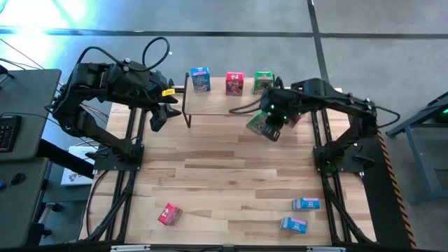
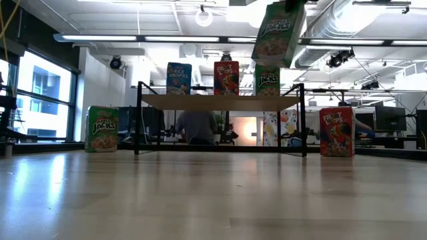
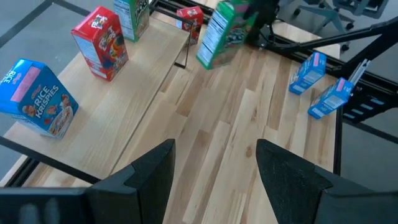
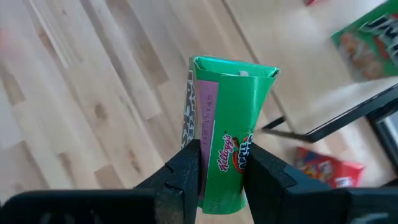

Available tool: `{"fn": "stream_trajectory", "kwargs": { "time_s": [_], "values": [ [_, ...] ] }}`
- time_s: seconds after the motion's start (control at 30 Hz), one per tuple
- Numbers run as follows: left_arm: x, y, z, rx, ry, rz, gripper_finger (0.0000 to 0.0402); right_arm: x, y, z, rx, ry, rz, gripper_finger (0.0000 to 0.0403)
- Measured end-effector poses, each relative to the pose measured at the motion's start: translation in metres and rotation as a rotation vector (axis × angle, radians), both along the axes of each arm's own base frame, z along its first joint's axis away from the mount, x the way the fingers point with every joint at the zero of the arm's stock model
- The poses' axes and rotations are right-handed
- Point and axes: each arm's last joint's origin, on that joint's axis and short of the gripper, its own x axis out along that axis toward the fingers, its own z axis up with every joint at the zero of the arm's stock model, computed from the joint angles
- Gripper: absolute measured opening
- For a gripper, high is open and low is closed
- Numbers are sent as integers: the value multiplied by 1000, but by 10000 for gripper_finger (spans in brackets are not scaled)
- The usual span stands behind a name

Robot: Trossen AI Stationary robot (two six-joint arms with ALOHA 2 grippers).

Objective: Stack cereal on shelf
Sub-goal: Put the bottom green cereal box on the shelf aligned with the other green cereal box

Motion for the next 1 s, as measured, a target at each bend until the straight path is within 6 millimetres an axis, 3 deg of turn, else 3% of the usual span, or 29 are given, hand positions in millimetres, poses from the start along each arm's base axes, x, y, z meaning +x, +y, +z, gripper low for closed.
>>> {"fn": "stream_trajectory", "kwargs": {
  "time_s": [0.33,0.8,1.0],
  "values": [
    [0,0,0,0,0,0,216,-8,-32,9,-88,6,81,97],
    [0,0,0,0,1,0,216,-19,-70,10,-280,140,334,97],
    [0,0,0,0,1,0,216,-15,-85,4,-340,210,420,97]
  ]
}}
